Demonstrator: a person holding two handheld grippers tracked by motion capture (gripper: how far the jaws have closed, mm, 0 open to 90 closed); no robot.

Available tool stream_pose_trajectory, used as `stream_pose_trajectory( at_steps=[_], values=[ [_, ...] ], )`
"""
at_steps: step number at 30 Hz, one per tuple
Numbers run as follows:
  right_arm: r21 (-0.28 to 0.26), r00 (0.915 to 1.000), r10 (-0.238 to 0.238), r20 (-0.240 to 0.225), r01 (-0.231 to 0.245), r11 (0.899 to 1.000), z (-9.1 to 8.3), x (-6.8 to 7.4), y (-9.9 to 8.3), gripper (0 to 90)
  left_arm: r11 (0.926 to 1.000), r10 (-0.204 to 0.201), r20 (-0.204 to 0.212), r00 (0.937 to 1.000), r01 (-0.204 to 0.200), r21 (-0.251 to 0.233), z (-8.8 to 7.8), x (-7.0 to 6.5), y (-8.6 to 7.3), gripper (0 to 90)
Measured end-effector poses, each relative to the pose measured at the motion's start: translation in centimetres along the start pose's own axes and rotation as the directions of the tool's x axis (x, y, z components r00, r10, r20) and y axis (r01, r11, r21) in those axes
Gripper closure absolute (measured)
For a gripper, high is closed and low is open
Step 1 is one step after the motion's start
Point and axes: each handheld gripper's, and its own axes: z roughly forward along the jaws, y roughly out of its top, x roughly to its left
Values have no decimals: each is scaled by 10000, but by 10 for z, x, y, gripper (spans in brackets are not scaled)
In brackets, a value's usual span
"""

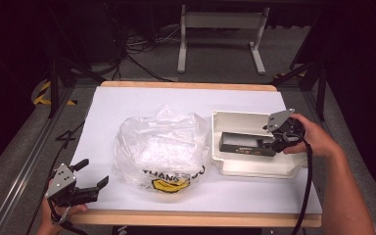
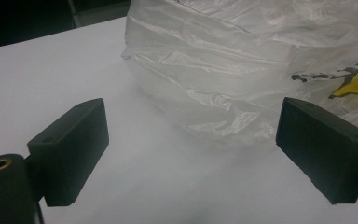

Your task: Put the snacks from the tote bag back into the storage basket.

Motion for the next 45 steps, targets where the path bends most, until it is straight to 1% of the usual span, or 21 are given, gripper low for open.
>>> stream_pose_trajectory(
  at_steps=[2,6,7,9,11,14,20,23,24,25,26,27,29,31,32,34,38,40,42,44,45],
  values=[
    [-100,9998,86,188,-85,9999,-3,1,1,394,10000,-62,81,9999,62,4,1,0,0,104],
    [-206,9988,169,464,-159,9997,-6,5,2,389,10000,-31,123,9999,31,6,4,1,1,104],
    [-275,9988,112,470,-99,9996,-8,4,2,387,10000,-39,116,9999,39,-1,4,1,1,104],
    [-426,9972,355,654,-327,9986,-11,5,3,384,10000,-36,106,9999,35,27,5,2,1,104],
    [-561,9962,504,708,-465,9973,-13,6,3,371,10000,-56,75,10000,56,33,6,2,1,104],
    [-643,9944,664,819,-612,9961,-15,6,2,364,9999,-50,74,10000,49,120,8,4,2,105],
    [-961,9887,1019,1103,-914,9912,-21,10,1,340,9999,-39,80,10000,38,98,11,5,2,106],
    [-1269,9828,1361,1251,-1202,9846,-23,12,0,311,10000,-36,122,9999,35,89,12,5,3,106],
    [-1298,9810,1468,1268,-1303,9829,-23,12,0,302,10000,-16,121,9999,16,70,12,5,3,106],
    [-1454,9760,1662,1407,-1457,9786,-24,13,-1,296,10000,-8,129,9999,7,69,12,5,4,106],
    [-1454,9760,1662,1407,-1457,9786,-24,13,-1,296,10000,9,130,9999,-10,66,13,5,4,106],
    [-1528,9749,1748,1379,-1534,9763,-25,14,-1,295,10000,3,161,9999,-5,95,13,5,4,105],
    [-1733,9701,1897,1513,-1629,9713,-27,16,-1,287,10000,-26,150,9999,25,66,14,6,4,105],
    [-1827,9668,1979,1618,-1678,9688,-28,18,-1,285,10000,-29,165,9999,28,55,15,6,5,106],
    [-1933,9632,2125,1647,-1798,9645,-29,20,-1,285,10000,-22,166,9999,21,56,15,6,5,106],
    [-1960,9619,2162,1675,-1824,9635,-30,21,-1,285,10000,-46,199,9998,44,62,16,6,5,106],
    [-2073,9553,2329,1820,-1942,9588,-31,26,-1,278,10000,-46,209,9998,45,52,14,7,4,106],
    [-2138,9506,2446,1912,-2029,9556,-32,29,-1,277,10000,-62,195,9998,61,64,14,7,4,106],
    [-2349,9449,2654,1917,-2184,9472,-34,31,-2,277,9999,-77,188,9998,75,98,14,6,4,106],
    [-2470,9392,2770,2028,-2246,9426,-35,35,-3,277,9999,-63,178,9998,61,131,14,6,4,105],
    [-2548,9370,2867,1998,-2328,9385,-35,37,-3,276,9999,-61,176,9998,59,133,14,6,4,105]
  ],
)
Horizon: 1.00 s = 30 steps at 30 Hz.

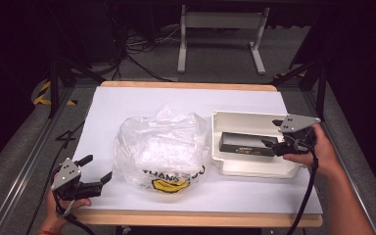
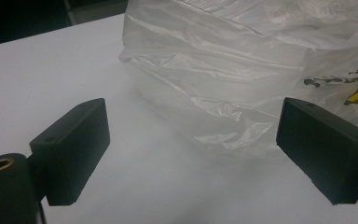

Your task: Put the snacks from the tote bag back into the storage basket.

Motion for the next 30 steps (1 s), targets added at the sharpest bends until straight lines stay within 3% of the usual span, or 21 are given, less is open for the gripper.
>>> stream_pose_trajectory(
  at_steps=[6,13,19,21,30],
  values=[
    [-330,9975,529,464,-514,9981,-7,8,-5,244,10000,-18,-57,10000,17,-38,0,0,0,104],
    [-643,9878,1269,904,-1214,9905,-17,13,-17,204,10000,-26,-83,10000,25,-44,-1,-1,0,104],
    [-1201,9778,1872,942,-1755,9771,-27,16,-30,167,9999,-21,-89,10000,20,-112,-1,-1,0,104],
    [-1389,9742,1928,1174,-1761,9745,-30,18,-35,163,9999,-19,-88,10000,18,-108,-2,0,0,104],
    [-1974,9611,2364,1426,-2064,9584,-43,25,-52,139,9999,-46,-130,9999,45,-111,-3,0,0,104]
  ],
)
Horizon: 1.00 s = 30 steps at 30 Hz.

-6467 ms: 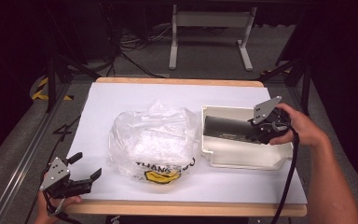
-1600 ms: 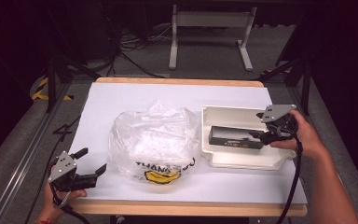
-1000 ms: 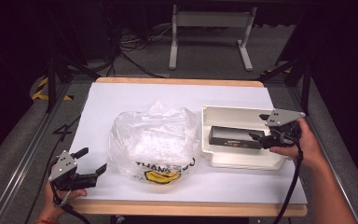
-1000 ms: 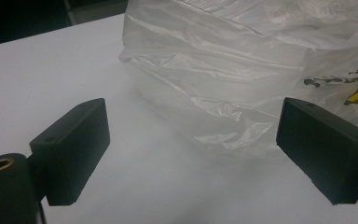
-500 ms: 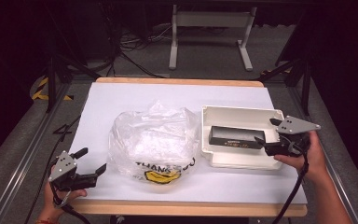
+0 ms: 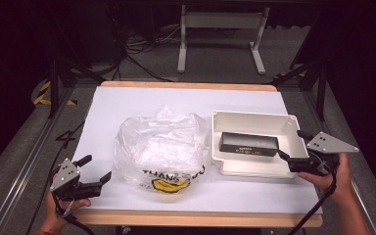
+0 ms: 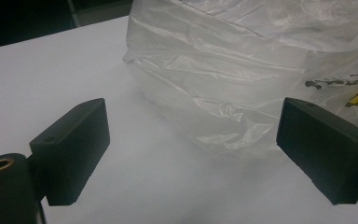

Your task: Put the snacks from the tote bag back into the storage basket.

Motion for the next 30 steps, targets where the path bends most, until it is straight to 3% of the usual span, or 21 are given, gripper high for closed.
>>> stream_pose_trajectory(
  at_steps=[9,12,15,22,25,30],
  values=[
    [-324,9996,256,123,-252,9992,-9,7,-12,106,10000,-36,11,10000,36,-82,-1,0,1,103],
    [-335,9980,346,537,-328,9989,-11,10,-17,83,10000,-31,5,10000,31,-80,-1,0,1,103],
    [-421,9974,468,554,-445,9981,-13,11,-21,78,9999,-40,19,10000,40,-95,-2,0,1,103],
    [-597,9889,1092,1011,-1035,9928,-20,15,-44,64,9999,-17,24,10000,17,-131,-2,1,2,103],
    [-994,9801,1404,1400,-1272,9869,-26,21,-55,82,9996,-52,13,10000,53,-293,-3,3,1,103],
    [-1050,9757,1607,1492,-1459,9837,-31,29,-69,73,9990,-190,-55,9998,187,-411,-4,6,1,103]
  ],
)
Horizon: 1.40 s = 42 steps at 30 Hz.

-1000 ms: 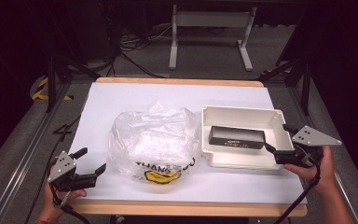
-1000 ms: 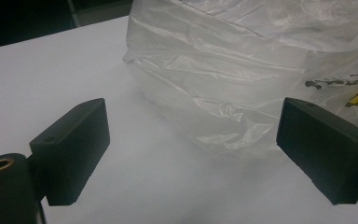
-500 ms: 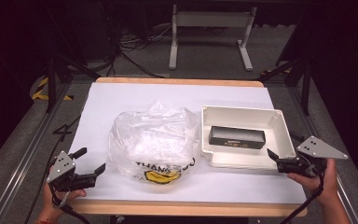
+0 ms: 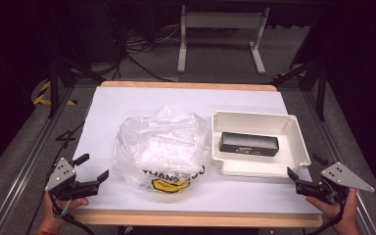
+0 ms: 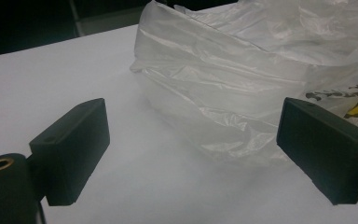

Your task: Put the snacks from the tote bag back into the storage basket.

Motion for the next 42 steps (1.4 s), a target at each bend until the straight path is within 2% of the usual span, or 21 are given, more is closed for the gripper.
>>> stream_pose_trajectory(
  at_steps=[3,5,8,13,17,20,27,42],
  values=[
    [13,9995,288,129,-288,9996,-2,1,-11,76,10000,59,-120,9999,-59,47,-1,-1,0,104],
    [-66,9984,415,392,-413,9991,-2,3,-20,75,10000,43,-200,9998,-43,25,-2,0,-1,106],
    [121,9972,549,499,-556,9984,0,2,-29,72,10000,-28,-267,9996,28,-4,-2,2,-1,106],
    [-144,9972,598,457,-592,9981,0,1,-33,72,9999,-21,-441,9990,26,98,1,3,-1,106],
    [-88,9963,780,350,-777,9969,2,-2,-38,70,9998,46,-499,9987,-36,199,1,2,-1,107],
    [-90,9967,726,367,-723,9973,2,-2,-38,68,9998,-13,-524,9986,24,211,-1,2,-3,107],
    [-102,9958,843,362,-839,9964,3,-1,-41,65,10000,53,-526,9986,-51,30,-2,0,-2,107],
    [91,9974,666,291,-669,9977,4,2,-44,64,9999,144,-566,9983,-144,13,2,0,1,106]
  ],
)
